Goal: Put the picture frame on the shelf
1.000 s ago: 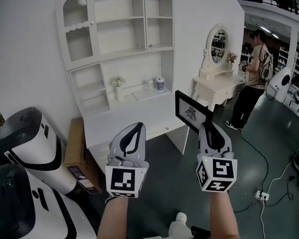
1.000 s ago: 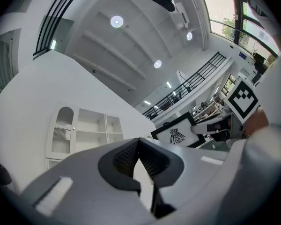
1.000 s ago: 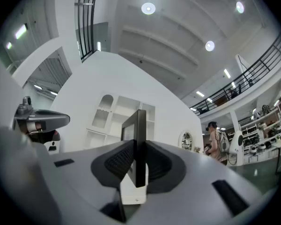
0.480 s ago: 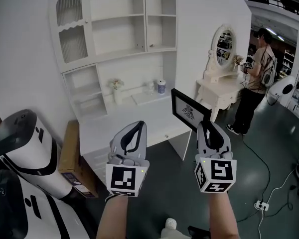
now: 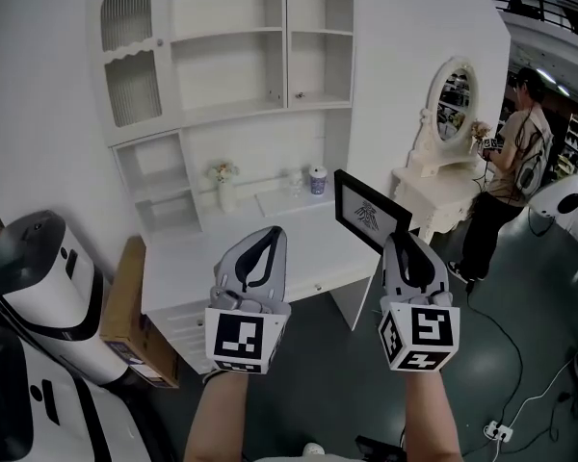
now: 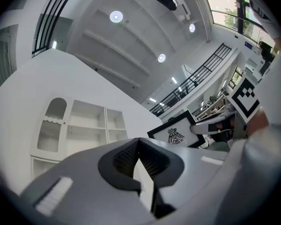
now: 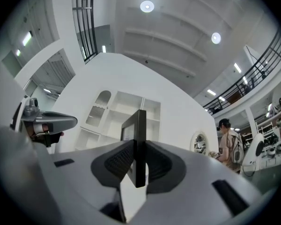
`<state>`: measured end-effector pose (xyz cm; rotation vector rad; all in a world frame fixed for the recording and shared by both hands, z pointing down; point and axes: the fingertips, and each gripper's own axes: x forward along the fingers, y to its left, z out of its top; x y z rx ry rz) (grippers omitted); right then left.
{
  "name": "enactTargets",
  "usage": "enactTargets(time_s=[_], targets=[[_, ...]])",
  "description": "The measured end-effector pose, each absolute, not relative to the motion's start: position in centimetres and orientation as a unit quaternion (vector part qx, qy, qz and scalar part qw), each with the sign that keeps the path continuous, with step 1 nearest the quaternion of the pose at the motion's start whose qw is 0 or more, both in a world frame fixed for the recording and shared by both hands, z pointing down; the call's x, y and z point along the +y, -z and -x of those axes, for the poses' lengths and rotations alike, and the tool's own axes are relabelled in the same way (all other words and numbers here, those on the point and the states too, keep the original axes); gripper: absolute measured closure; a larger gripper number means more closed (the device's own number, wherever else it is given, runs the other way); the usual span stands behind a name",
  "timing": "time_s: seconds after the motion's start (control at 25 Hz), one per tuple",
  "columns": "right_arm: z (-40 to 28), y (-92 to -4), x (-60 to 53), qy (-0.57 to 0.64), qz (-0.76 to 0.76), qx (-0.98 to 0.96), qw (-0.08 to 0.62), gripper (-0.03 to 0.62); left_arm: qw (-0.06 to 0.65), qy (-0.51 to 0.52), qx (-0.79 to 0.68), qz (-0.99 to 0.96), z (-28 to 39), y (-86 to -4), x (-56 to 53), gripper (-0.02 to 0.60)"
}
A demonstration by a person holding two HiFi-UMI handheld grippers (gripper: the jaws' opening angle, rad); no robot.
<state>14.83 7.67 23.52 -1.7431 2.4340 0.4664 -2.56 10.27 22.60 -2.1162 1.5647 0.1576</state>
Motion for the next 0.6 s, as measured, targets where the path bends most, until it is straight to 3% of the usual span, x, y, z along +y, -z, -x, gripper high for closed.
enactTargets(time_s=[0.6], targets=[[-15.7,-23.0,-0.4,-0.166,0.573,0.8,0.056,0.514,0.243,-0.062,0.583,0.772,1.9,-22.9,2.2,0.572]])
